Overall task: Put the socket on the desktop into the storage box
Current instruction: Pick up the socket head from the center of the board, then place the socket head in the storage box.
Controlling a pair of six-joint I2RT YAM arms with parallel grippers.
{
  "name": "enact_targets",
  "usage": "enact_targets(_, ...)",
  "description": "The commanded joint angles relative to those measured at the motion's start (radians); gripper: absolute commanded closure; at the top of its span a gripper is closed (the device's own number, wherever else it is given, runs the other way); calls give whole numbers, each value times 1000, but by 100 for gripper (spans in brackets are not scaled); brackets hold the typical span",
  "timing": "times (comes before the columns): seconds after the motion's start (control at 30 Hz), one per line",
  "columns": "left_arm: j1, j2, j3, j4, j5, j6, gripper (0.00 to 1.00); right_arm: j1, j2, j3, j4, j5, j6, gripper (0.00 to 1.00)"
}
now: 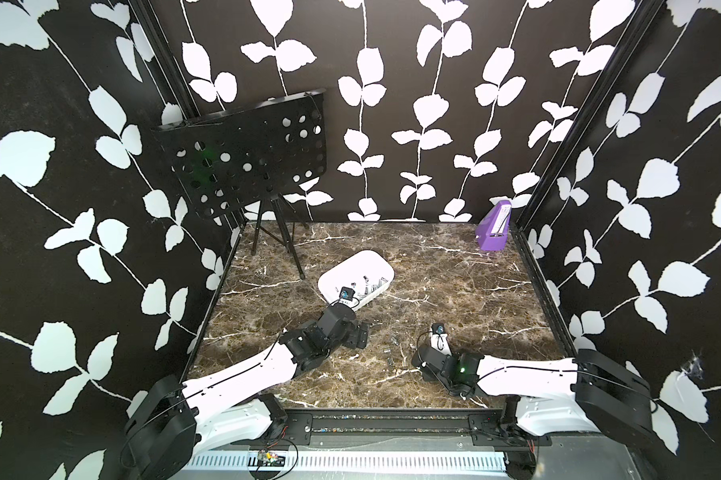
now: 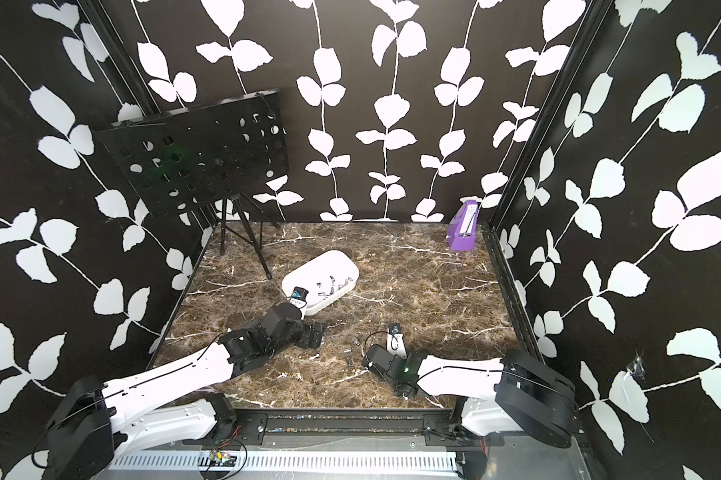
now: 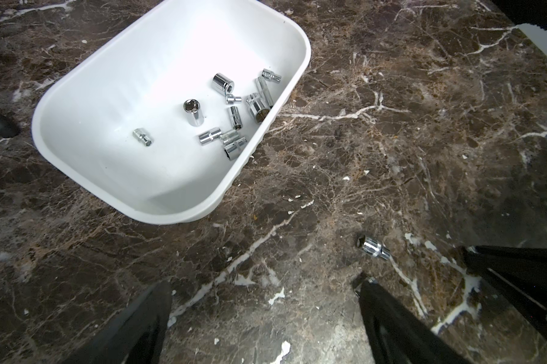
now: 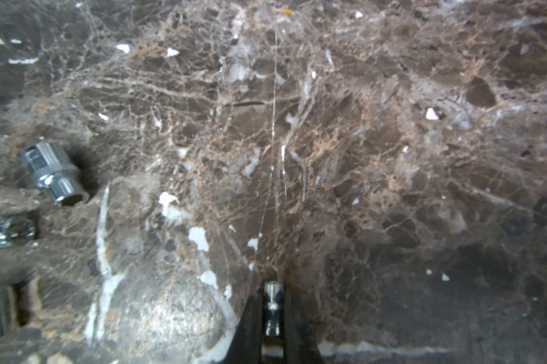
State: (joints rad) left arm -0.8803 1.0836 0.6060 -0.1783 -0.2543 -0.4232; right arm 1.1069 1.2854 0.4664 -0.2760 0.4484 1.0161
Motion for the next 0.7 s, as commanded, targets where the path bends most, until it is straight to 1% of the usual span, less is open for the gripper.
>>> enact_targets(0.0, -2, -32, -15, -18, -25, -3, 7, -4, -60, 8, -110, -11, -31, 97)
enact_targets(0.1, -2, -53, -23, -18, -42, -5, 7, -27, -127, 74, -176, -6, -94, 97)
enact_targets(0.17, -2, -71, -31, -17, -62, -7, 7, -66, -151, 132, -193, -32, -156, 97)
enact_targets(0.3, -2, -101, -48, -14, -94, -11, 6, -147, -122, 260, -182, -107, -268, 98)
enact_targets(0.47, -2, -142, -69, -10, -137, -15, 6, -212, 31, 473, -149, -185, -385, 98)
enact_targets(0.67, -2, -221, -98, -16, -190, -29, 6, -248, 268, 727, -101, -288, -445, 99)
